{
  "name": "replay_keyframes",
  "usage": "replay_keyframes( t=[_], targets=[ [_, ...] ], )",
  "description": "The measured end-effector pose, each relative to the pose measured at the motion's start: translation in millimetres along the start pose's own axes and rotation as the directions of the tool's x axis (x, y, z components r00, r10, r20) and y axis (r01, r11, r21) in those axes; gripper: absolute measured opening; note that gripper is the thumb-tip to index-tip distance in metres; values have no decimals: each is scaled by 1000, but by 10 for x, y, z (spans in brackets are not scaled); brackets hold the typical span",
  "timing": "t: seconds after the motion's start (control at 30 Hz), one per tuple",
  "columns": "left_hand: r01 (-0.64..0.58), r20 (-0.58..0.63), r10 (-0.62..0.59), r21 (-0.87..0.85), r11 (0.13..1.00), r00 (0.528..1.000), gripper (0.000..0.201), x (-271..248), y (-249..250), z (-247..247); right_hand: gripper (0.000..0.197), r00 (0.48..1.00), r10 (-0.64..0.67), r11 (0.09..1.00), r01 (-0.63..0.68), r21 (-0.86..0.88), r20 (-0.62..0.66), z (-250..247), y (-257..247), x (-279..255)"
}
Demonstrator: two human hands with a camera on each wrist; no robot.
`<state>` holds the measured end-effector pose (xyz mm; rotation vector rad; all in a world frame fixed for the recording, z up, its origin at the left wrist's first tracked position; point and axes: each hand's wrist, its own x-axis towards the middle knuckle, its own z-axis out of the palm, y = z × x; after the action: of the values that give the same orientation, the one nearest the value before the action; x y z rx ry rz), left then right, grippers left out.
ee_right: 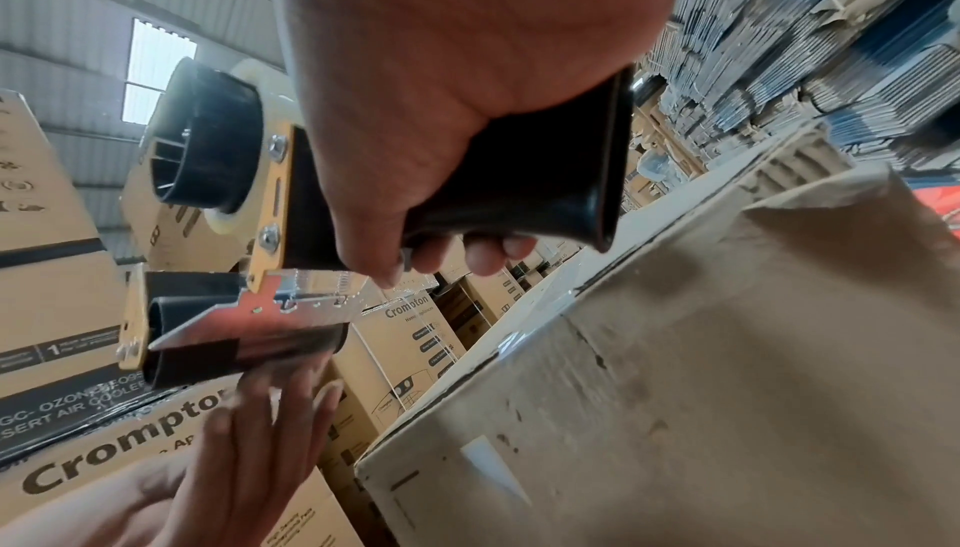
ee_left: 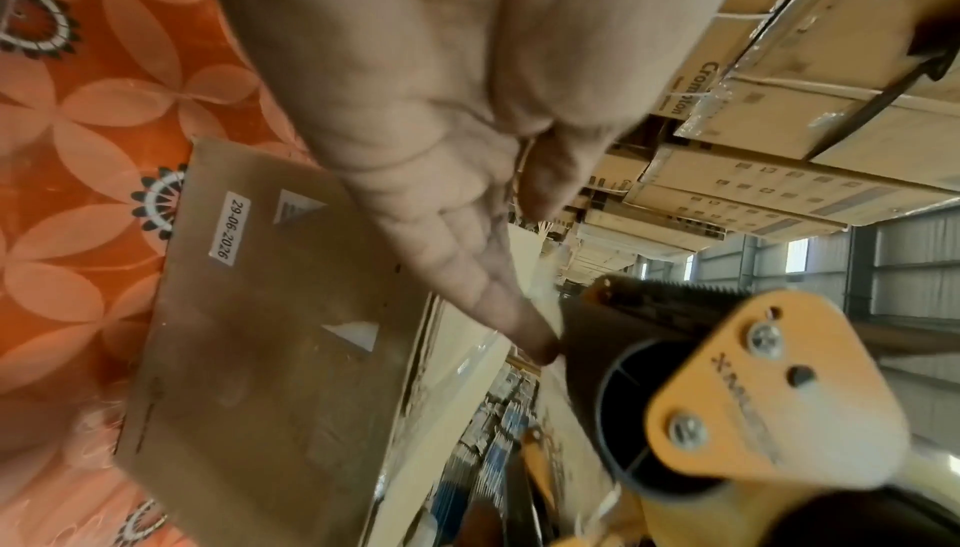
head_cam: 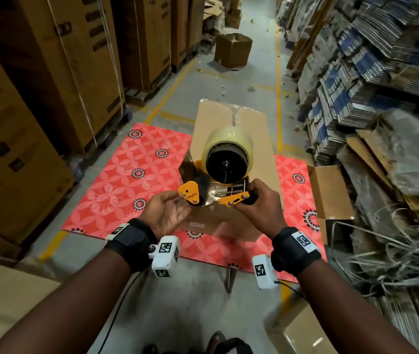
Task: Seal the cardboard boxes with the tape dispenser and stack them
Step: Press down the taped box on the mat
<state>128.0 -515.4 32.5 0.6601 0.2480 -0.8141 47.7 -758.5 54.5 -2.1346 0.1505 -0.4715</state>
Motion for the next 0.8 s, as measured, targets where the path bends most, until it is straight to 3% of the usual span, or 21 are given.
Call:
replay_keyframes(
  t=[0.1,0.27,0.4,0.6,0.8],
  targets=[
    [9,6,-9,16,1000,1000,31,11,-1,-38,33,1000,-6,1000,6,-13,16,-8,-20,28],
    [2,-153,37,243,970,988,19,27,-69,59,46,998,6,997,-1,-74,62,-3,15,52],
    [-50,-225,144,379,924,964,21,92,-46,25,46,996,5,994,5,-112,88,-11,21,80],
    [-100,-196,296,654,749,935,25,102,22,41,41,989,13,986,11,-164,145,-47,40,108],
    [-151,-211,396,690,708,893,12,66,330,-187,40,994,2,964,27,-263,111,-351,213,206]
  ],
)
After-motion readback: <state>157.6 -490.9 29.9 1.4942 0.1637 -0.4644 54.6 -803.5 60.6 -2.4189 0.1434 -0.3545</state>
